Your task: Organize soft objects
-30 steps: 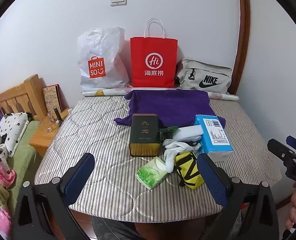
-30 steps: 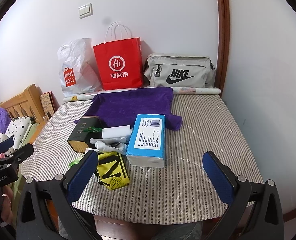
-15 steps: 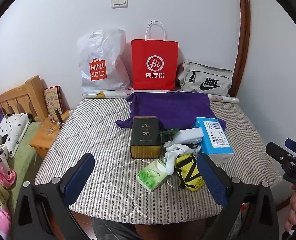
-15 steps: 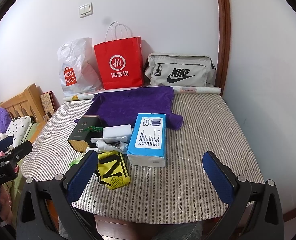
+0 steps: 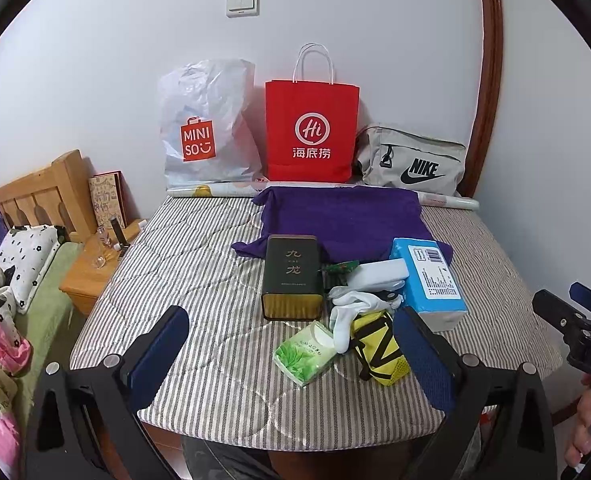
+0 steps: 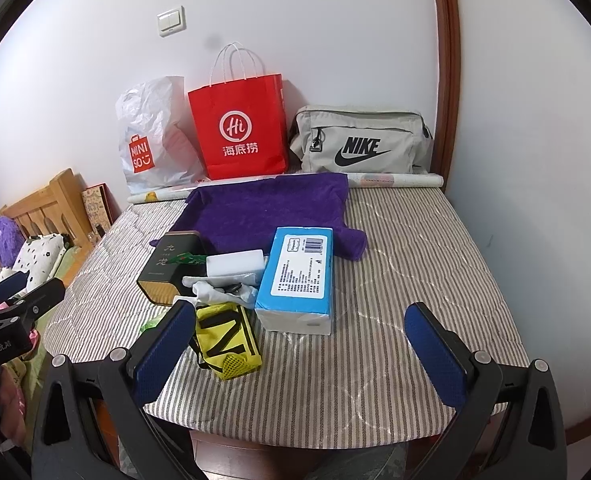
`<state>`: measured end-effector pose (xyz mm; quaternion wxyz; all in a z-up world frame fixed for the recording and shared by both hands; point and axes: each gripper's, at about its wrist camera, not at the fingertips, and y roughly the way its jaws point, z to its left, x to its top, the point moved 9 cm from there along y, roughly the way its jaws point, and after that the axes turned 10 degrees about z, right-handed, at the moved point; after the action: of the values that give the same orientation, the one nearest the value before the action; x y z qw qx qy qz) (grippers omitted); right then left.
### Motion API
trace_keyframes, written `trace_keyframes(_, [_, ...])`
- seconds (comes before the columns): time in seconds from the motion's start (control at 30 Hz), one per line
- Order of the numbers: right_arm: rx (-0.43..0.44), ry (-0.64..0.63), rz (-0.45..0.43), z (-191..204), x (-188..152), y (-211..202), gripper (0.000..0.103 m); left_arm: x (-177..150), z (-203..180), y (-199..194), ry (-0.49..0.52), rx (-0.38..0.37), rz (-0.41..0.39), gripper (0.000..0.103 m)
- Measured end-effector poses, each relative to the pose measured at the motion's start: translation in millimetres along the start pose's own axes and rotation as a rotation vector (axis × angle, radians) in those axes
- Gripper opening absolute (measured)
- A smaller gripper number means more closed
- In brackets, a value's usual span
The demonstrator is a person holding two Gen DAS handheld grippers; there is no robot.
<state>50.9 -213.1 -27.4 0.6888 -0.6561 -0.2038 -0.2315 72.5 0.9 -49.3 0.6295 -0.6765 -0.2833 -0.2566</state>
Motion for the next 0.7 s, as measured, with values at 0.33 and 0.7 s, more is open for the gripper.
trace_keyframes(0.33, [0.065,-0.024,0.003,9.7,9.7,13.0,0.103,15.8,7.4,22.8,0.053,0.057,0.061,0.103])
trace_keyframes(0.7, [0.151,-0.051,0.185,23.9,-33.9,101.5,0.103,-57.6,19.0,133.4,0.113,-0.019,0.342,0.098])
